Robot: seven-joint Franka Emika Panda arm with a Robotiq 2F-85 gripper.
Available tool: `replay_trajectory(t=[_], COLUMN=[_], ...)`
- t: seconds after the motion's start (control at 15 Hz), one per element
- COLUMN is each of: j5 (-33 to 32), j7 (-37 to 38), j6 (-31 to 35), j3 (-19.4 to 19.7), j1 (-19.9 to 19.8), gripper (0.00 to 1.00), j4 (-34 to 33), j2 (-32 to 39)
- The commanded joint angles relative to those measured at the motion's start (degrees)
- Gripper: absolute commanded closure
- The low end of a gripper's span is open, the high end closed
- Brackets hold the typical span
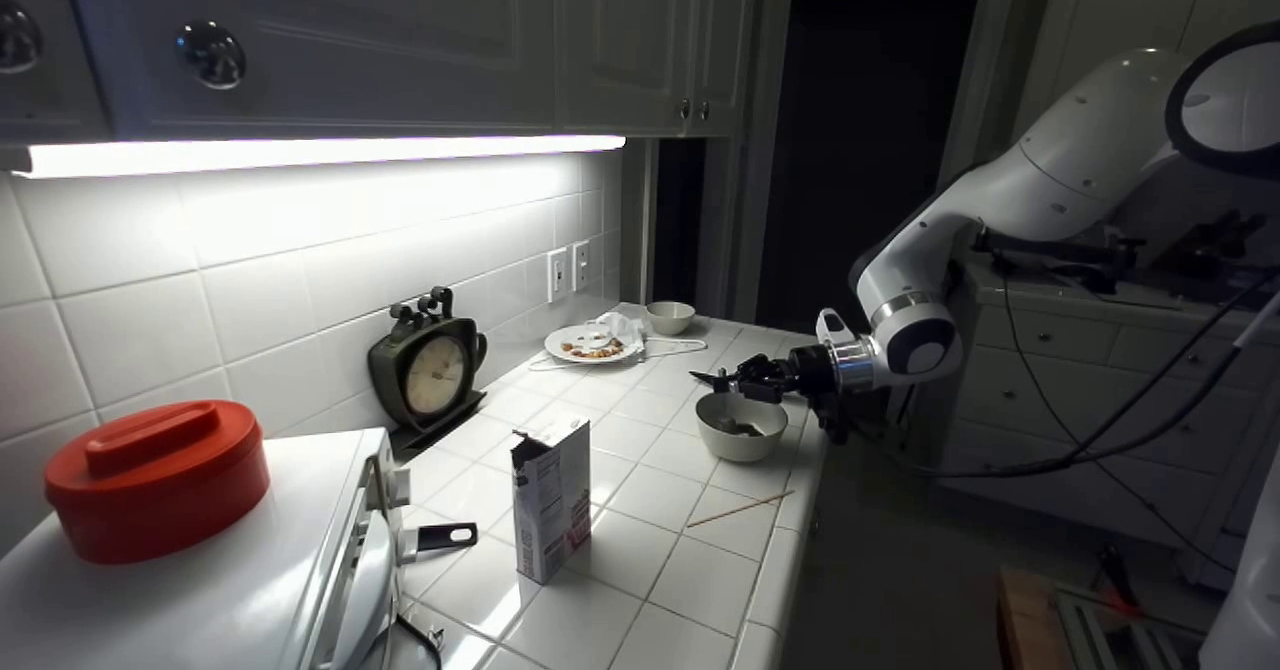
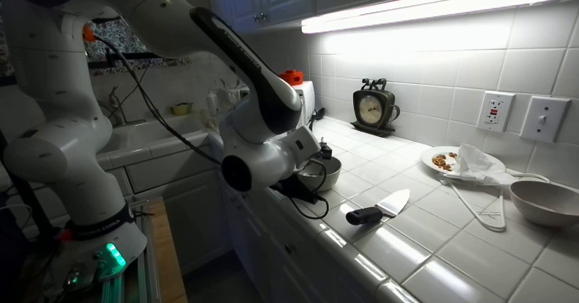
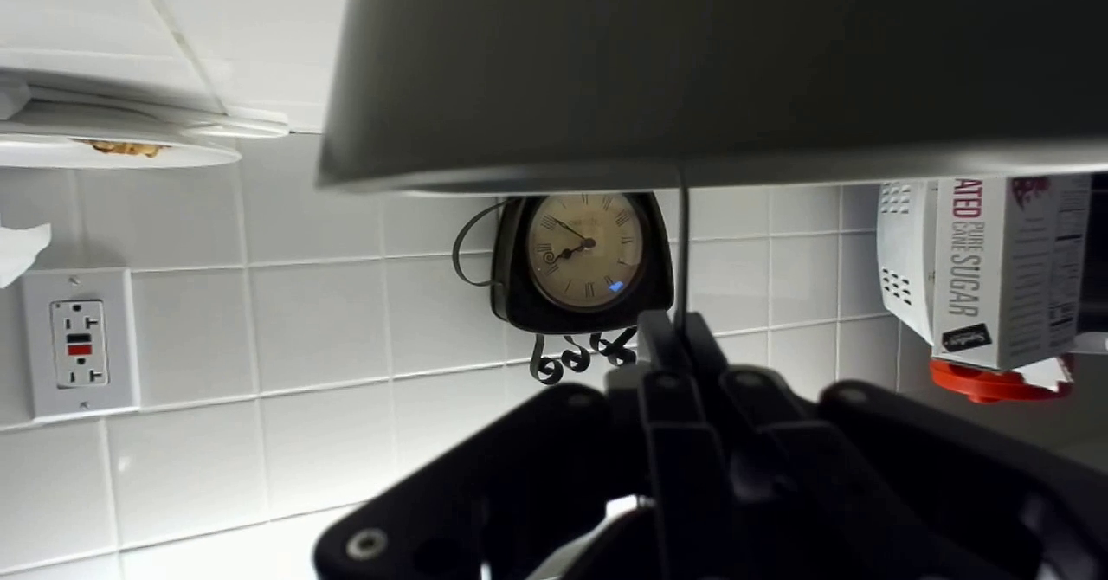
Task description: Use the spoon to stir up the contents in the bowl
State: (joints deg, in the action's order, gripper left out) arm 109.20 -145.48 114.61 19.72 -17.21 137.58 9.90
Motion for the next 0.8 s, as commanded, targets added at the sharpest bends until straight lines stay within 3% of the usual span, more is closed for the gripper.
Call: replay_trajectory(t=[0.0, 0.4, 0.73], j5=[-2.9, -0.1, 2.8], j7=[4.2, 1.3, -6.2], j6=[3.9, 7.9, 5.5], j3=[0.4, 0.2, -0.1], j1=[0.3, 0.1, 0.0], gripper=[0.99, 0.99, 0.99], j4=[0.9, 0.0, -0.4], j2=[-2.3, -2.7, -1.3])
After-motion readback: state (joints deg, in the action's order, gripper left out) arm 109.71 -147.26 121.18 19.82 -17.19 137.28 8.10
